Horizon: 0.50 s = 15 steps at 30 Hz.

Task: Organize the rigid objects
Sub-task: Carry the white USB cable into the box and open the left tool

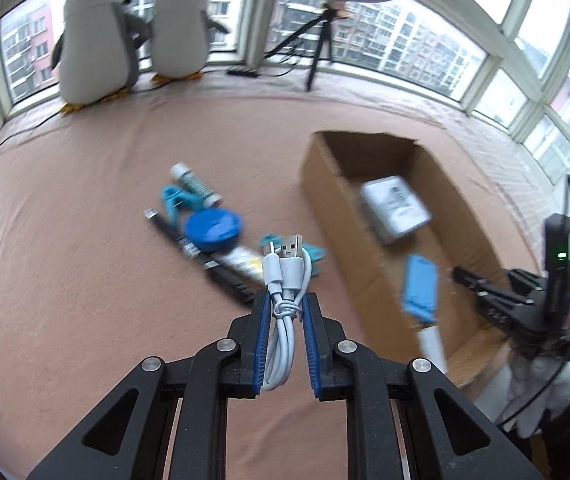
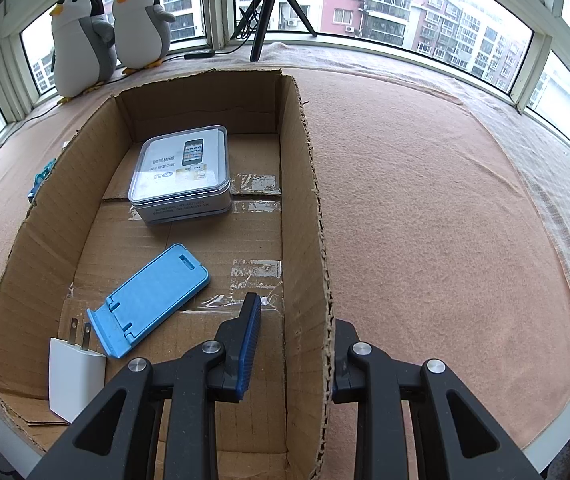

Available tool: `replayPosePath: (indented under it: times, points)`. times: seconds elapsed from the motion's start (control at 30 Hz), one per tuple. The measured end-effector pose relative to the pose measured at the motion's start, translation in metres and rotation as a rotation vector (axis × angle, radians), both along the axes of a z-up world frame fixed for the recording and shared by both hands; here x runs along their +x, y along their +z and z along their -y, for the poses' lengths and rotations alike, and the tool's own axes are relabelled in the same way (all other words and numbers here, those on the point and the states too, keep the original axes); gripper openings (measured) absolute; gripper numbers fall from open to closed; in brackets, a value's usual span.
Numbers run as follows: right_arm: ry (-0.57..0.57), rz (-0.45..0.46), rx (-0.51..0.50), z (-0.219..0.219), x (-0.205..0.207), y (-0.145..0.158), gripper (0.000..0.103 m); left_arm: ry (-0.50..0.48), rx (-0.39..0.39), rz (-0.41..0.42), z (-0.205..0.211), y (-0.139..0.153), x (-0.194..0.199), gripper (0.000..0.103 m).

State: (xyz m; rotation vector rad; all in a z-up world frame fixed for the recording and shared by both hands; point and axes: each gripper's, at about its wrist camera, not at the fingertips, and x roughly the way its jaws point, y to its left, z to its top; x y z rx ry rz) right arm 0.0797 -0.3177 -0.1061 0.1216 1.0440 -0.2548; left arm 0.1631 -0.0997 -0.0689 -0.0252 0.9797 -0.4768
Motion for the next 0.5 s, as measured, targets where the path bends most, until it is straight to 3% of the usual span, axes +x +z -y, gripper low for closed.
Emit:
replayPosePath:
  times: [0.23, 0.5]
  points:
    - [-0.003, 0.004, 0.006, 0.001, 0.0, 0.0, 0.024, -0.096, -0.036, 0.024, 0.064, 0.016, -0.006, 0.017]
    - [-0.003, 0.009, 0.014, 0.002, -0.001, 0.0, 0.024, -0.127, -0.036, -0.001, 0.114, 0.005, -0.004, 0.017]
